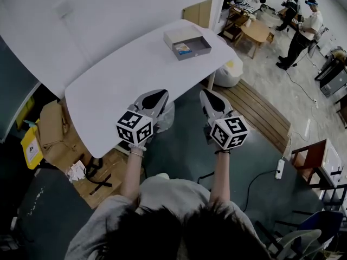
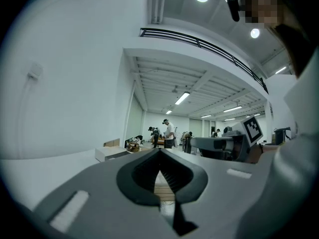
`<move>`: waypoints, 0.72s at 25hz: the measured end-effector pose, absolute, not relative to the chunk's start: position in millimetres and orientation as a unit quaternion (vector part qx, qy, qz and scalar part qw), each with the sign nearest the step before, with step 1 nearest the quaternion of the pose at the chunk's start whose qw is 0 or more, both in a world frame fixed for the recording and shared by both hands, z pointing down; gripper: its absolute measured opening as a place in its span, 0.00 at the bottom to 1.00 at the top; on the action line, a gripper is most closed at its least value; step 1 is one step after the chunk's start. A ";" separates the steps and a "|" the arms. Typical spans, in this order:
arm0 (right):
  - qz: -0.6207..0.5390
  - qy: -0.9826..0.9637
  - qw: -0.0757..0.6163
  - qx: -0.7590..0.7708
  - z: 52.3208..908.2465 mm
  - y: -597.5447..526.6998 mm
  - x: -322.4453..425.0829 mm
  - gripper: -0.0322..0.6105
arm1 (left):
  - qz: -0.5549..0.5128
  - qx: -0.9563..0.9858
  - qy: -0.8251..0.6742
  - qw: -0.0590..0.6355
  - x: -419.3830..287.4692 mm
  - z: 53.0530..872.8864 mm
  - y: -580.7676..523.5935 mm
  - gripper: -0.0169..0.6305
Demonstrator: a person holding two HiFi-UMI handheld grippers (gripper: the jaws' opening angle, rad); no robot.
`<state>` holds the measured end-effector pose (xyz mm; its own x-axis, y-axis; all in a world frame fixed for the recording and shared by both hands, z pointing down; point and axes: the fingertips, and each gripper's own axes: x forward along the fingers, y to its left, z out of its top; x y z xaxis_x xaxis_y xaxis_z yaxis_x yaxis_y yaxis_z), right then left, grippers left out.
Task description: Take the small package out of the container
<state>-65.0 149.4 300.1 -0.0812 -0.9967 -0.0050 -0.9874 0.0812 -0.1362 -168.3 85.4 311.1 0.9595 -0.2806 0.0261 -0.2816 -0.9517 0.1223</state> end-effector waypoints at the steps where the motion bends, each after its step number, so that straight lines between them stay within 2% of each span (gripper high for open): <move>1: -0.048 0.735 0.049 -0.675 300.3 149.7 -63.2 0.07 | 0.003 0.987 -0.145 0.062 -166.4 310.9 86.5 0.01; 18: -0.051 0.742 0.050 -0.666 306.5 99.8 -17.2 0.07 | -0.003 0.985 -0.153 0.073 -113.7 319.5 39.4 0.01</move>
<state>-17.2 99.8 306.5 -0.1066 -0.9943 -0.0057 -0.9841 0.1063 -0.1424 -113.7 39.4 319.5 0.9529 -0.3028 0.0165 -0.3019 -0.9422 0.1455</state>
